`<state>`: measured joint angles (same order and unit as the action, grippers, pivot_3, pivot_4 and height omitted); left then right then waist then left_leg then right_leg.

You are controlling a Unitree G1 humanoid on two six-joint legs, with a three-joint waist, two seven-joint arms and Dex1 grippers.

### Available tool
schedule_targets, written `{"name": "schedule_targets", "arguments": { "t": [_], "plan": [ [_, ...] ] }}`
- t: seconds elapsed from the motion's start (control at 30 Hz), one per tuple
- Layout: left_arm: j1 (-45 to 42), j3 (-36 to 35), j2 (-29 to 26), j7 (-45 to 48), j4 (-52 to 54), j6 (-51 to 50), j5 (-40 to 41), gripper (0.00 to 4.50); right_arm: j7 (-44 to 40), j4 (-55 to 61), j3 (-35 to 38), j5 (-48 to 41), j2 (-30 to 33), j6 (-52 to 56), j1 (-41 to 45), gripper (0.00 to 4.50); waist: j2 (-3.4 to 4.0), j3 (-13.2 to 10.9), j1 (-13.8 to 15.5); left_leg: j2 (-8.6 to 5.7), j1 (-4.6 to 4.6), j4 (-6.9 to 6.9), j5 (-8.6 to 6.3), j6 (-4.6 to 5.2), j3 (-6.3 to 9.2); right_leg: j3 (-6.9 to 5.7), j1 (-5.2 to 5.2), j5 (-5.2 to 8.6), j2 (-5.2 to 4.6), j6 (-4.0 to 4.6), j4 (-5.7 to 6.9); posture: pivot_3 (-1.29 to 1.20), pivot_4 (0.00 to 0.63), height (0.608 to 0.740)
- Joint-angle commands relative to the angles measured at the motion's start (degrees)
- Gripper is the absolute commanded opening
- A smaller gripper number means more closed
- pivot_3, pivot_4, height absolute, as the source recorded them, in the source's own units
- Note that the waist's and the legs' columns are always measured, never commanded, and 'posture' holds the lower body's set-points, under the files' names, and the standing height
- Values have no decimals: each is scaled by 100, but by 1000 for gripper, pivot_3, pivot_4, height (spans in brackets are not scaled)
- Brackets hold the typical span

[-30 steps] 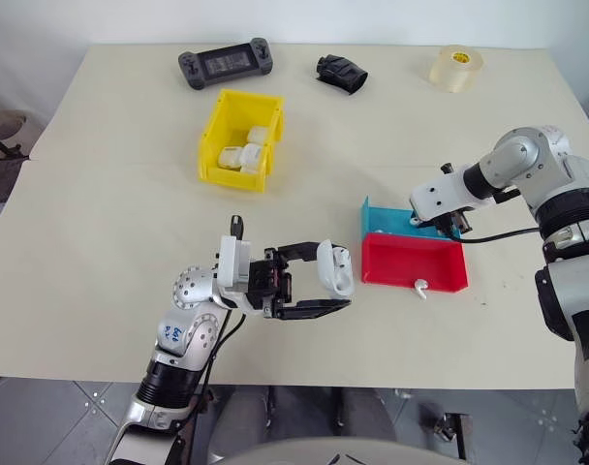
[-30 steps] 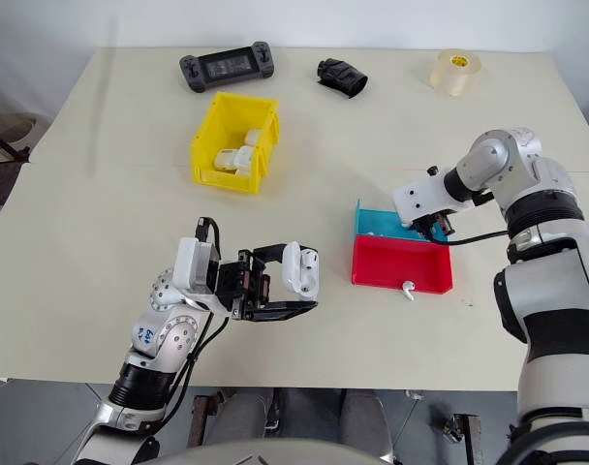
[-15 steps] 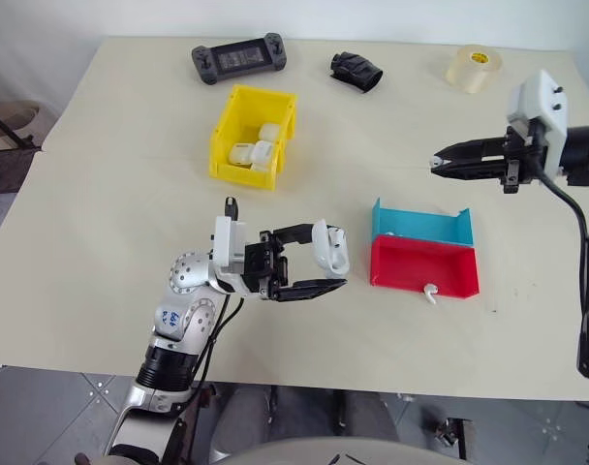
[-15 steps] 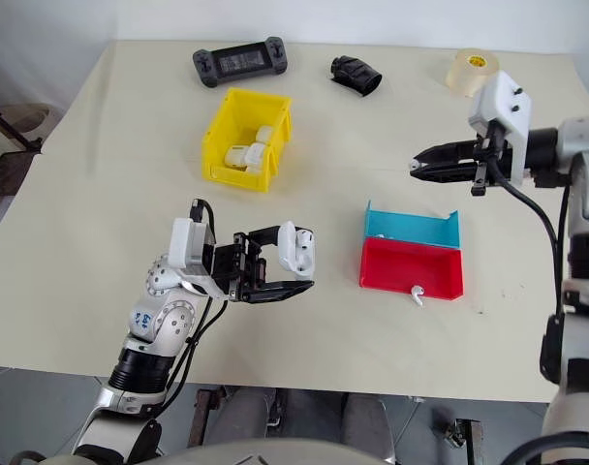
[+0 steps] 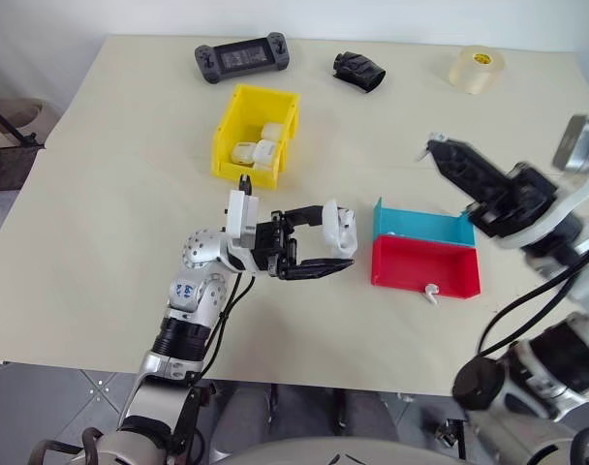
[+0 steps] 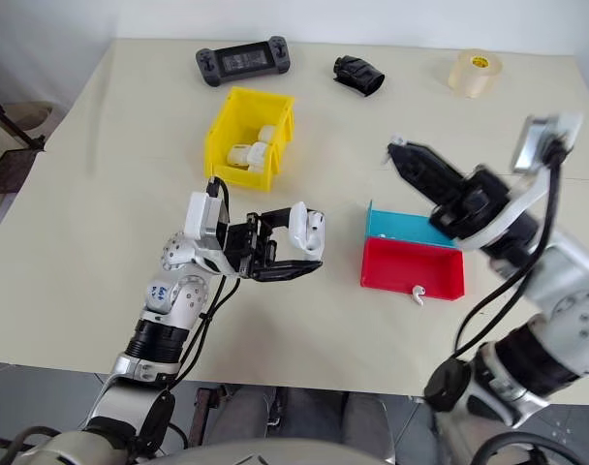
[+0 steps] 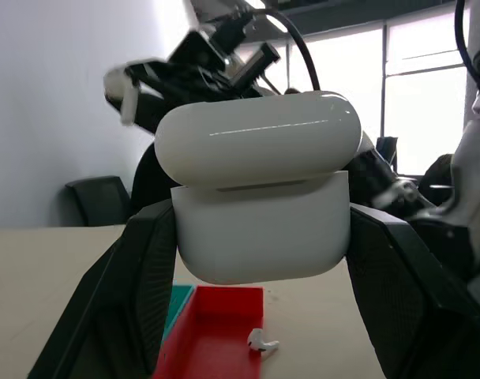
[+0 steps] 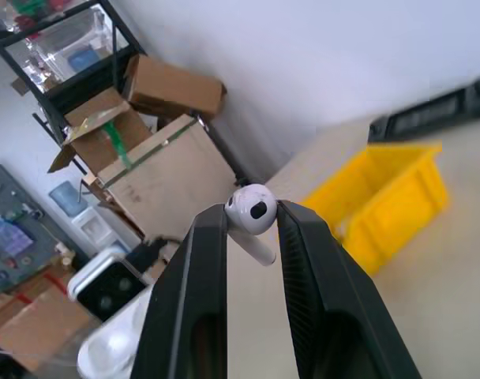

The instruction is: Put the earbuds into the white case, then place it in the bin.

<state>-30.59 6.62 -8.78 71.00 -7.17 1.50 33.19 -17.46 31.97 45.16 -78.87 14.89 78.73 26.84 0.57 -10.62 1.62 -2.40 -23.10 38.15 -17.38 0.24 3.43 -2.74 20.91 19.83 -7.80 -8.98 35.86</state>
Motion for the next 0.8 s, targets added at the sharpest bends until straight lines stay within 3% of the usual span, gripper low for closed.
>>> {"name": "schedule_targets", "arguments": {
  "t": [0.03, 0.1, 0.17, 0.47, 0.8],
  "plan": [
    [-147, -25, 81, 64, -70, 114, -38, 2832, 1401, 559, -588, -2273, 567, -1227, -851, 558, 0, 0, -30, -5, -1, -2, 1, 4, -3, 1, 2, 0, -4, 0, 1, 0, 150, 740],
    [-180, -19, 79, 129, -124, 127, -46, 2832, 1912, 684, -944, -3120, 1088, -1883, -1264, 558, -1, 0, -46, -3, -2, -6, 1, 9, -11, 2, 6, 0, -5, -1, 1, 0, 150, 740],
    [-206, -30, 74, 176, -175, 145, -54, 2832, 2047, 813, -1228, -3379, 1462, -2329, -1547, 558, -4, -2, -81, 1, 0, -5, 5, 16, -20, 2, 4, -1, 0, -2, 0, 0, 150, 740],
    [-203, 24, 118, 345, -276, 254, -188, 2832, 1881, 1318, -2272, -3413, 2473, -3586, -2498, 558, -8, -4, -68, 13, 3, -4, 18, 22, -19, 3, -1, -1, 15, -2, -1, 0, 150, 740],
    [-155, 51, 167, 342, -222, 269, -219, 2832, 1853, 1402, -3009, -3413, 2952, -4014, -2599, 558, -11, -6, -21, 12, 3, -1, 18, 22, -7, -7, -19, -1, 14, -2, -24, 0, 150, 740]
  ]
}}
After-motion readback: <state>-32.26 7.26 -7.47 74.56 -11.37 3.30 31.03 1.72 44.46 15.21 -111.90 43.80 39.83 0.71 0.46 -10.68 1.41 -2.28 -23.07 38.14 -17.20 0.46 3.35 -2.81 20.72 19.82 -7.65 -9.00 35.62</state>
